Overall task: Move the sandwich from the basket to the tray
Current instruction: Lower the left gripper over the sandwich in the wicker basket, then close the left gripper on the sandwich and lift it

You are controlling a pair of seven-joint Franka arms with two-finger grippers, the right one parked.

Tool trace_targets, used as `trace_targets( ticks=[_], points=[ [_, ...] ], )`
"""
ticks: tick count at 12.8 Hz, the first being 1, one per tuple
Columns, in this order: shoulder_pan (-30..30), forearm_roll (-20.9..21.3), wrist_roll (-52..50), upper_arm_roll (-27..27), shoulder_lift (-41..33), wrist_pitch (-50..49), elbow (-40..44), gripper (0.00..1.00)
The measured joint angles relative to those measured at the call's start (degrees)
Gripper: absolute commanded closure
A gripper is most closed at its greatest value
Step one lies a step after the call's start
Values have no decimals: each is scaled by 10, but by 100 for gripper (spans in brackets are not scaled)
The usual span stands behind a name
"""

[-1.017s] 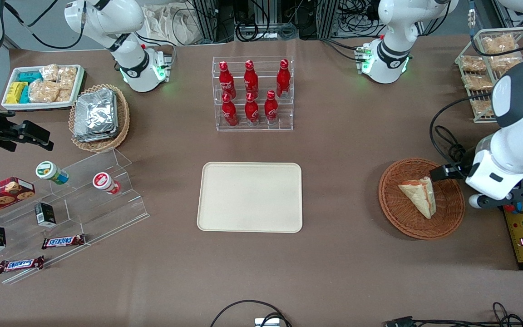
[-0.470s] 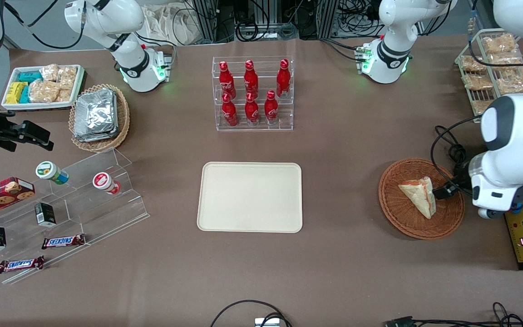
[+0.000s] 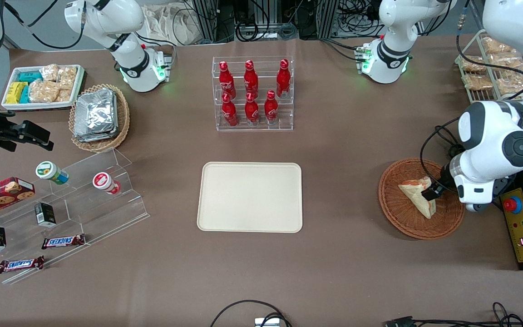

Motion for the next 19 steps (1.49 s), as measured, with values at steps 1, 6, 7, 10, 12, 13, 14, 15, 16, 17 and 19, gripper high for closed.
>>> trace_targets(
  ticks=[1,6,7,10,12,13,14,15,16,17,19],
  points=[
    [8,0,0,0,0,28,-21,0],
    [24,-3,-1,0,2,107,-75,0],
    [25,-4,-2,0,3,114,-80,0],
    [25,-4,-8,0,9,118,-83,0],
    [25,-4,-9,0,17,126,-83,0],
    [25,-4,-9,0,21,132,-84,4],
    [25,-4,-10,0,27,136,-84,17],
    [25,-4,-10,0,31,139,-84,38],
    [25,-4,-10,0,33,141,-84,49],
    [25,-4,-10,-1,33,143,-84,58],
    [25,-4,-9,-5,33,143,-84,81]
  ],
)
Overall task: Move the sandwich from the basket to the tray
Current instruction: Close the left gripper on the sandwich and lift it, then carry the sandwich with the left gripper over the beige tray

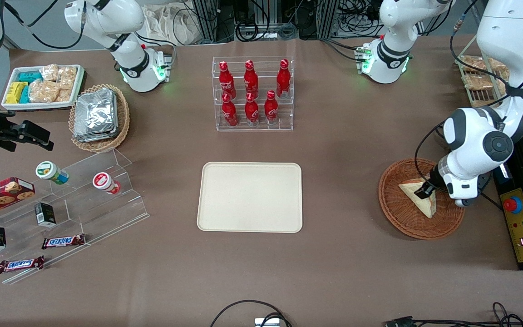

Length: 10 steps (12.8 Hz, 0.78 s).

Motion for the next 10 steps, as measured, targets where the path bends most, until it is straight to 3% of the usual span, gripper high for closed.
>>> trace_targets(
  ticks=[1,2,6,10],
  points=[
    [0,0,1,-2,-2,-2,0,95],
    [0,0,4,-5,-6,-12,2,100],
    [0,0,18,-43,-48,-139,43,100],
    [-3,0,18,-141,-69,-301,145,100]
  ],
)
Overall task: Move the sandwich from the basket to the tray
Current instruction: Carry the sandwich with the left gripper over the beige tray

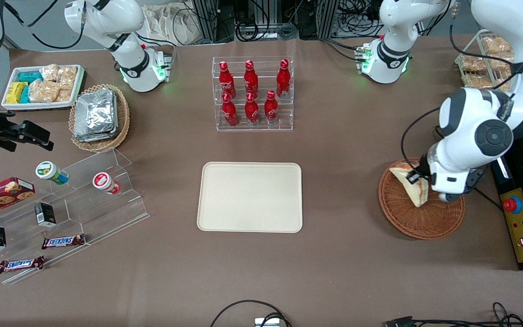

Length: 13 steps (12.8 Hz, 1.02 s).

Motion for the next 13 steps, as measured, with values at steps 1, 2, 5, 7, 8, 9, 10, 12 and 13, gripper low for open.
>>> trace_targets(
  ticks=[1,2,5,7,8,9,10,12,13],
  points=[
    [-6,0,-1,-32,3,-21,24,100],
    [-22,0,-11,-57,9,-30,43,100],
    [-120,1,-55,-74,53,-31,92,100],
    [-167,2,-61,-74,103,-31,133,100],
    [-183,3,-61,-73,131,-30,153,100],
    [-197,14,-60,-72,162,-28,173,100],
    [-214,44,-61,-72,195,-25,195,100],
    [-245,118,-85,-70,258,-20,230,100],
    [-255,141,-95,-70,285,-7,238,100]
  ],
)
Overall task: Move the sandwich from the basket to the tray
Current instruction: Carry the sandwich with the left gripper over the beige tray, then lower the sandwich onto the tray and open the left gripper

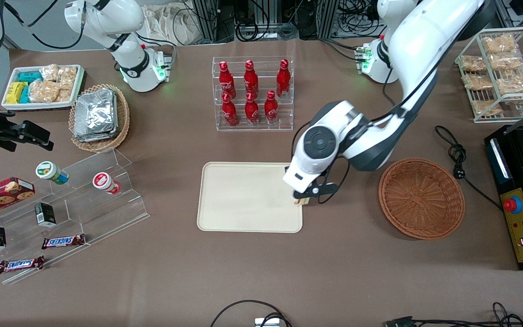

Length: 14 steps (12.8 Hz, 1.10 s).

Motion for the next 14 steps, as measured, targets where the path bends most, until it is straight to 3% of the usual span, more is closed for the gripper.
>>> trace_targets(
  ticks=[5,9,10,11,12,14],
  points=[
    [-20,19,-2,2,53,56,16,100],
    [-22,59,-2,17,82,101,18,98],
    [-22,62,-2,17,89,105,19,76],
    [-22,62,-3,17,92,105,25,20],
    [-23,63,-2,17,92,105,33,0],
    [-24,63,-2,14,91,104,50,0]
  ],
)
